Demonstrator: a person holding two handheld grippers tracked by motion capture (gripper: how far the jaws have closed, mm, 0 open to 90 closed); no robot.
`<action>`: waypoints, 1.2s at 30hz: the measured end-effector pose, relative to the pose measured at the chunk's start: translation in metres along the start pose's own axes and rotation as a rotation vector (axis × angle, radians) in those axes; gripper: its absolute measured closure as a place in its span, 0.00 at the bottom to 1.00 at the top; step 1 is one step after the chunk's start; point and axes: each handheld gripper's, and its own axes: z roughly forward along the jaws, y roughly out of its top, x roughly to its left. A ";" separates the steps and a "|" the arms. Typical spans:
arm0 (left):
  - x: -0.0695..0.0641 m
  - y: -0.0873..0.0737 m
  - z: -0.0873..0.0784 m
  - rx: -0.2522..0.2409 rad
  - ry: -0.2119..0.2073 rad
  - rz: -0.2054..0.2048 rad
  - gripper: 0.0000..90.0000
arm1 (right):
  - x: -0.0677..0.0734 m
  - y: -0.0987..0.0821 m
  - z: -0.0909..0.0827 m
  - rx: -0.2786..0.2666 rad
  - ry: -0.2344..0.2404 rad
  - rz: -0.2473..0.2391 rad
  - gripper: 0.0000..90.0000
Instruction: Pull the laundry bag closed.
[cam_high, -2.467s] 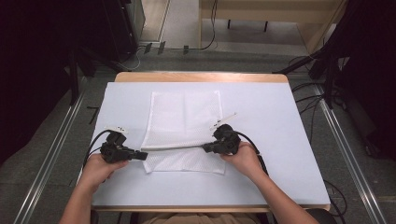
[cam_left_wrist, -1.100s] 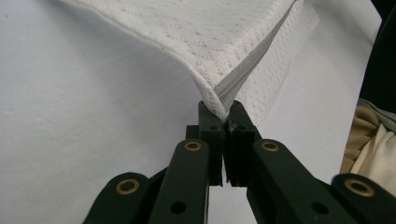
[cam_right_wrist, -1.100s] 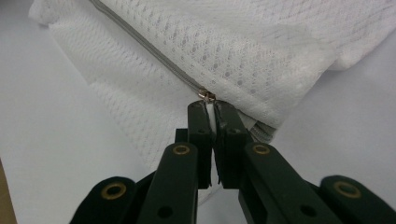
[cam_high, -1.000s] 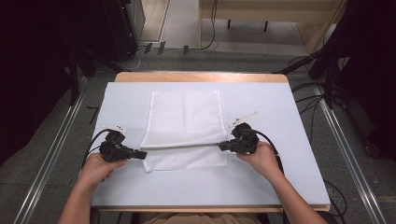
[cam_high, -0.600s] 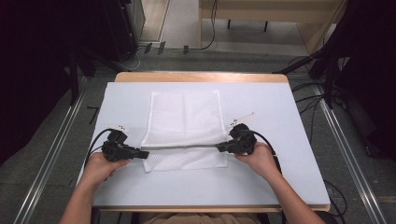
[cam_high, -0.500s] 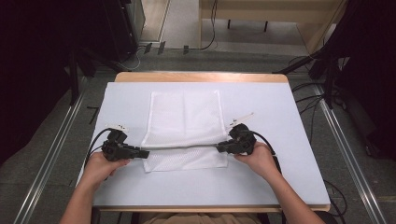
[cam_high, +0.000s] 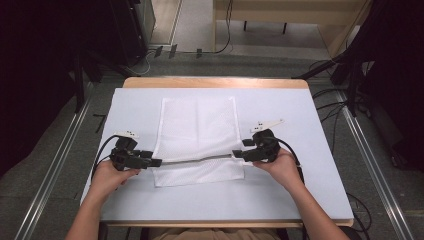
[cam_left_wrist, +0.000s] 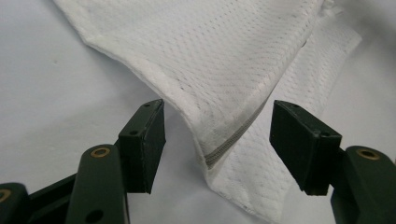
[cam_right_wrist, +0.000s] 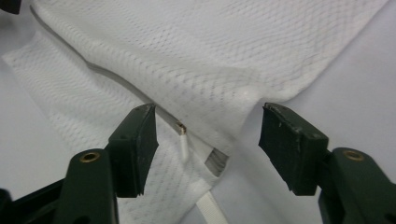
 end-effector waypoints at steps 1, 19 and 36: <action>0.001 0.000 -0.001 -0.006 0.006 0.000 0.40 | -0.001 0.000 -0.001 -0.007 -0.008 0.001 0.41; 0.013 0.001 -0.011 -0.057 0.069 -0.025 0.39 | -0.030 -0.012 -0.012 -0.052 -0.149 0.043 0.31; 0.028 -0.007 -0.023 -0.104 0.160 -0.066 0.34 | -0.058 -0.024 -0.026 -0.059 -0.203 0.098 0.26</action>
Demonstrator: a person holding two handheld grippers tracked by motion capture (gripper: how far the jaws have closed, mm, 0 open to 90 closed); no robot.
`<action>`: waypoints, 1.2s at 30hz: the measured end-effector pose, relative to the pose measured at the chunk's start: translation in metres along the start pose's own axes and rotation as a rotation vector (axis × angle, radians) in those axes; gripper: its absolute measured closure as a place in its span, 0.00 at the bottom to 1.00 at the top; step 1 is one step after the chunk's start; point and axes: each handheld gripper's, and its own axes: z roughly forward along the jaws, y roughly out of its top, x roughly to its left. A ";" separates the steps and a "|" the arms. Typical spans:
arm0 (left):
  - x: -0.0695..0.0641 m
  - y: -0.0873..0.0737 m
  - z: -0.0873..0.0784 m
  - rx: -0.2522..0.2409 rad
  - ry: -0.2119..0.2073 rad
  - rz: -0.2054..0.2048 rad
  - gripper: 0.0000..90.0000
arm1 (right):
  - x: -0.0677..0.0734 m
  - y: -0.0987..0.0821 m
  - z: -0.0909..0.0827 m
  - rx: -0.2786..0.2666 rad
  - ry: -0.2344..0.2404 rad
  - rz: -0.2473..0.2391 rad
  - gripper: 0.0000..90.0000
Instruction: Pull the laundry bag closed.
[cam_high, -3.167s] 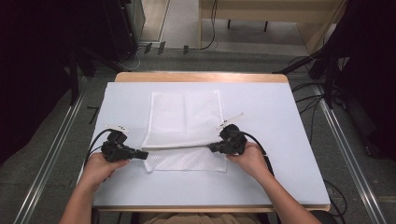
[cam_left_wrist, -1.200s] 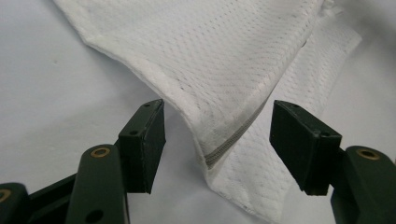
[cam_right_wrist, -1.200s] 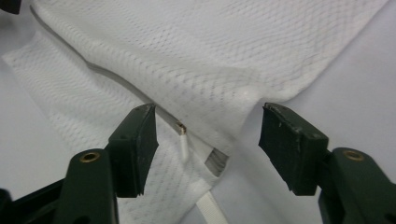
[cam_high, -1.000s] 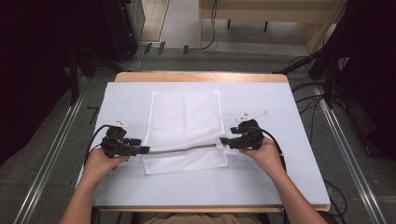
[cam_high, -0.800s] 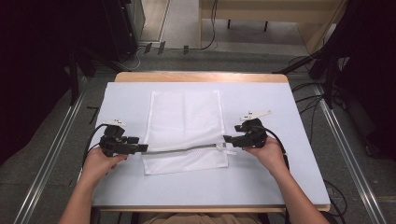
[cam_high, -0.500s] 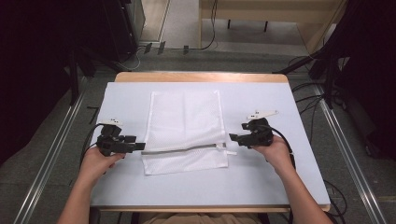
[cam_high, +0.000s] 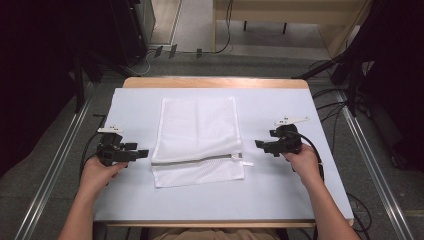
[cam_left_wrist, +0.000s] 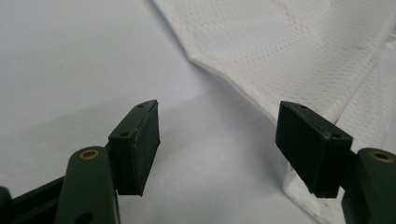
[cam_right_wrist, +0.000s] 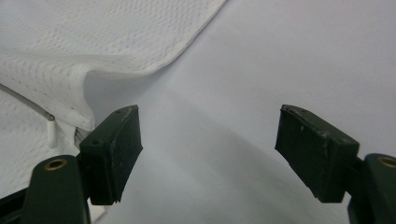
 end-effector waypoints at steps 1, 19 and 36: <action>0.001 0.000 -0.001 -0.003 0.005 0.001 0.34 | 0.000 0.000 0.000 0.001 -0.003 0.004 0.26; 0.007 -0.002 0.001 0.010 0.044 -0.033 0.33 | -0.006 -0.001 0.000 0.007 -0.018 0.006 0.26; 0.006 -0.003 0.004 0.036 0.047 -0.024 0.32 | -0.004 -0.002 0.002 0.021 -0.013 -0.005 0.26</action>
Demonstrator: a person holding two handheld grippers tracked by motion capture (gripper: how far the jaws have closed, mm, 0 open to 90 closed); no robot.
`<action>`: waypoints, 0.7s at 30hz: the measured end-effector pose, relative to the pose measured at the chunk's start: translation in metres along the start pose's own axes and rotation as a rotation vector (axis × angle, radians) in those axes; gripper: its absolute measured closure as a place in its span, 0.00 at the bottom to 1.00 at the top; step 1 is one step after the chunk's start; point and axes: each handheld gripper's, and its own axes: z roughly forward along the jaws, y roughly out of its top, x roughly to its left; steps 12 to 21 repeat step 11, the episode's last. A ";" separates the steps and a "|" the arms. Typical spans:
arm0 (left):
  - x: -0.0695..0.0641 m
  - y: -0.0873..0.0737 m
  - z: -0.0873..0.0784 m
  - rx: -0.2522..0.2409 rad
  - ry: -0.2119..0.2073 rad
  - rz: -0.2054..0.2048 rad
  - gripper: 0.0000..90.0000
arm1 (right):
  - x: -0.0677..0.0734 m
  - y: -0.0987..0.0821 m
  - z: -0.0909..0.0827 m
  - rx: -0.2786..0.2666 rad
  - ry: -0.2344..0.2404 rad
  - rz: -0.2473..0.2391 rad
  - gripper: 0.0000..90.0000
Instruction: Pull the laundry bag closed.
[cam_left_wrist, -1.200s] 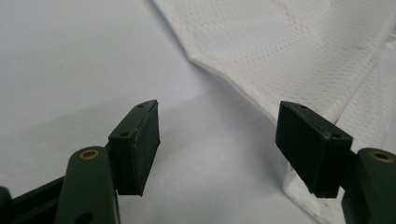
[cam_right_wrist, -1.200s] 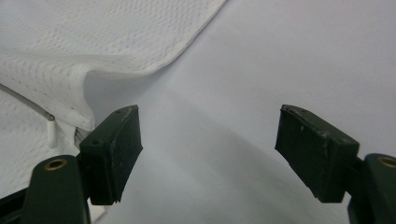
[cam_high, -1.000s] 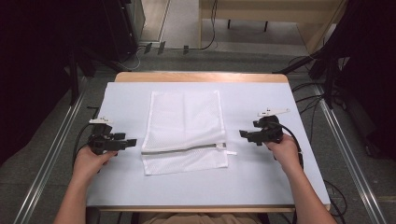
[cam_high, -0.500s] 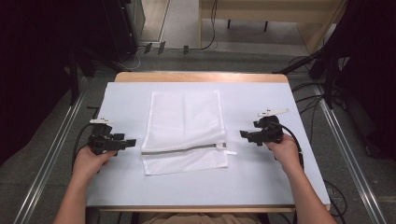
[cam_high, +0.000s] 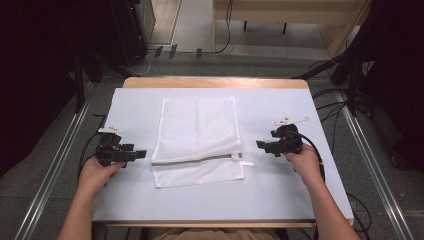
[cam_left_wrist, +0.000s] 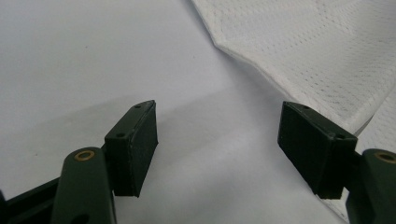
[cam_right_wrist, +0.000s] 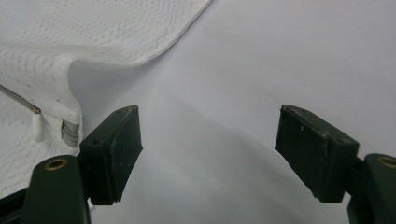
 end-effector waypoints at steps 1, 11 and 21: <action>0.000 0.000 0.000 0.002 -0.001 0.000 0.32 | 0.000 0.000 0.000 0.002 0.001 -0.001 0.26; 0.000 -0.001 0.003 0.009 0.020 -0.004 0.30 | 0.001 -0.001 0.002 0.019 0.002 -0.009 0.26; 0.000 -0.001 0.003 0.009 0.020 -0.004 0.30 | 0.001 -0.001 0.002 0.019 0.002 -0.009 0.26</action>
